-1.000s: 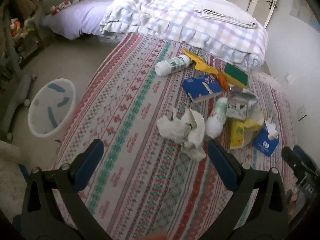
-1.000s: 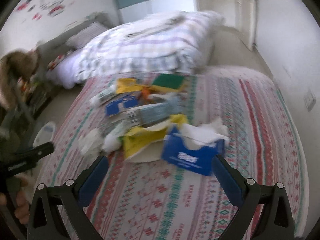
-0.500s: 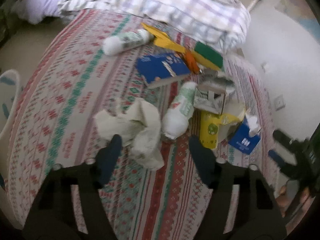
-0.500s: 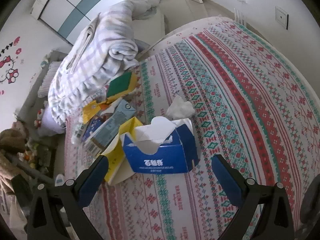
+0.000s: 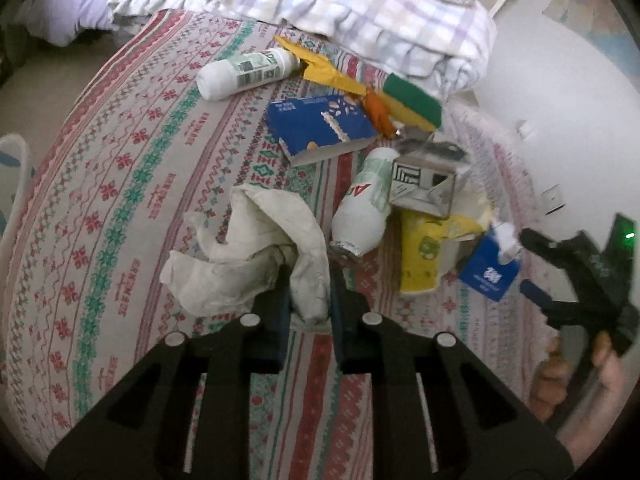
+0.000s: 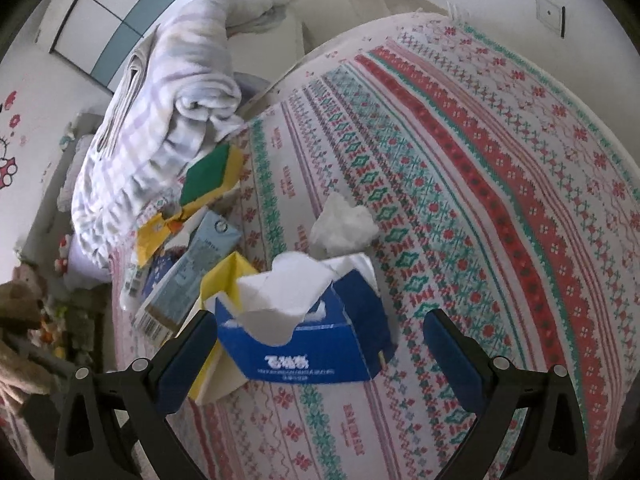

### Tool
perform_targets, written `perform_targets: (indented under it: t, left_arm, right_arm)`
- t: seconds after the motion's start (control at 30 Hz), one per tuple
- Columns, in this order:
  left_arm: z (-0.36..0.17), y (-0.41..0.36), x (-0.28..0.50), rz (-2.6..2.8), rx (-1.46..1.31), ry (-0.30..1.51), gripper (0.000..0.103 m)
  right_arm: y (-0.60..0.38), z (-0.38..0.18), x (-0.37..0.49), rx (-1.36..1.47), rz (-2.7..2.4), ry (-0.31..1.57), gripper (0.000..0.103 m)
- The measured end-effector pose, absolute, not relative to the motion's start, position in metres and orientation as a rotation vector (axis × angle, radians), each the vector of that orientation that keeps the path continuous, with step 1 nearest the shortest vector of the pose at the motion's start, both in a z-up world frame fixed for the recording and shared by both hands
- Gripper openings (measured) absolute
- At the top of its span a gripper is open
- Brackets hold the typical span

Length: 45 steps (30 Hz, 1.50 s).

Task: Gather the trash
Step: 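Grasp the crumpled white tissue with the left tool while the right tool grasps the blue tissue box, then carry both to the white wastebasket and open both tools to drop them in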

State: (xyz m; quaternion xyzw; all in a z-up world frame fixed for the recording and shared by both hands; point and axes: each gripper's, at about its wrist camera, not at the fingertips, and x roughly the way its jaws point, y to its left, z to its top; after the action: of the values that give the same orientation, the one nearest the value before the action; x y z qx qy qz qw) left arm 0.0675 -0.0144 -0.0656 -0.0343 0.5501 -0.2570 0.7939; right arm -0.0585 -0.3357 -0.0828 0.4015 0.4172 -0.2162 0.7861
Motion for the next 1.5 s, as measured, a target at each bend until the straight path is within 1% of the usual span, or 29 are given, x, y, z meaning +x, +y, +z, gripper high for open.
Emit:
perform_targets:
  t: [0.1, 0.13, 0.2, 0.23, 0.27, 0.3, 0.33, 0.37, 0.47, 0.63, 0.8, 0.93, 1.07, 1.33, 1.37, 1.4, 1.43, 1.47, 1.5]
  left_arm:
    - [-0.061, -0.002, 0.069, -0.562, -0.144, 1.191, 0.019]
    - [-0.058, 0.005, 0.070, -0.561, -0.160, 1.188, 0.019]
    - [-0.052, 0.011, 0.066, -0.552, -0.180, 1.170, 0.019]
    - [-0.049, 0.016, 0.066, -0.546, -0.190, 1.162, 0.019]
    - [-0.048, 0.022, 0.067, -0.542, -0.202, 1.154, 0.019]
    - [-0.044, 0.029, 0.067, -0.537, -0.219, 1.149, 0.019]
    - [-0.040, 0.036, 0.067, -0.534, -0.237, 1.144, 0.019]
    - [-0.038, 0.041, 0.066, -0.531, -0.249, 1.140, 0.019]
    - [-0.026, 0.061, 0.072, -0.527, -0.294, 1.124, 0.019]
    - [-0.005, 0.107, 0.086, -0.534, -0.422, 1.076, 0.019]
    - [0.000, 0.163, 0.113, -0.443, -0.517, 1.031, 0.019]
    - [-0.015, 0.211, 0.135, -0.340, -0.608, 1.044, 0.019]
    - [-0.038, 0.254, 0.152, -0.231, -0.701, 1.068, 0.019]
    - [-0.066, 0.280, 0.167, -0.235, -0.859, 1.122, 0.020]
    - [-0.067, 0.283, 0.168, -0.221, -0.875, 1.118, 0.023]
    - [-0.067, 0.286, 0.168, -0.207, -0.885, 1.116, 0.035]
    - [-0.067, 0.291, 0.167, -0.186, -0.907, 1.110, 0.045]
    - [-0.066, 0.297, 0.165, -0.171, -0.933, 1.096, 0.066]
    - [-0.064, 0.303, 0.161, -0.158, -0.968, 1.076, 0.077]
  right_arm:
    - [-0.335, -0.085, -0.052, 0.829, -0.475, 0.912, 0.098]
    - [-0.336, -0.087, -0.049, 0.818, -0.482, 0.919, 0.092]
    - [-0.336, -0.091, -0.045, 0.798, -0.493, 0.938, 0.079]
    - [-0.335, -0.094, -0.044, 0.794, -0.481, 0.947, 0.059]
    - [-0.333, -0.096, -0.042, 0.787, -0.468, 0.966, 0.047]
    - [-0.331, -0.096, -0.042, 0.782, -0.460, 0.973, 0.045]
    - [-0.330, -0.093, -0.045, 0.778, -0.452, 0.962, 0.037]
    - [-0.329, -0.089, -0.047, 0.778, -0.443, 0.949, 0.034]
    - [-0.329, -0.076, -0.058, 0.796, -0.425, 0.894, 0.034]
    - [-0.325, -0.049, -0.082, 0.818, -0.396, 0.745, 0.034]
    - [-0.292, -0.020, -0.081, 0.727, -0.311, 0.663, 0.034]
    - [-0.247, -0.016, -0.054, 0.674, -0.195, 0.678, 0.034]
    - [-0.188, -0.023, -0.014, 0.605, -0.071, 0.742, 0.034]
    - [-0.073, -0.042, 0.064, 0.558, 0.132, 0.836, 0.034]
    - [-0.059, -0.042, 0.070, 0.563, 0.148, 0.844, 0.034]
    - [-0.045, -0.044, 0.083, 0.569, 0.169, 0.857, 0.034]
    - [-0.034, -0.046, 0.092, 0.571, 0.182, 0.866, 0.034]
    - [-0.026, -0.047, 0.100, 0.569, 0.189, 0.872, 0.034]
    - [-0.015, -0.047, 0.110, 0.559, 0.199, 0.879, 0.034]
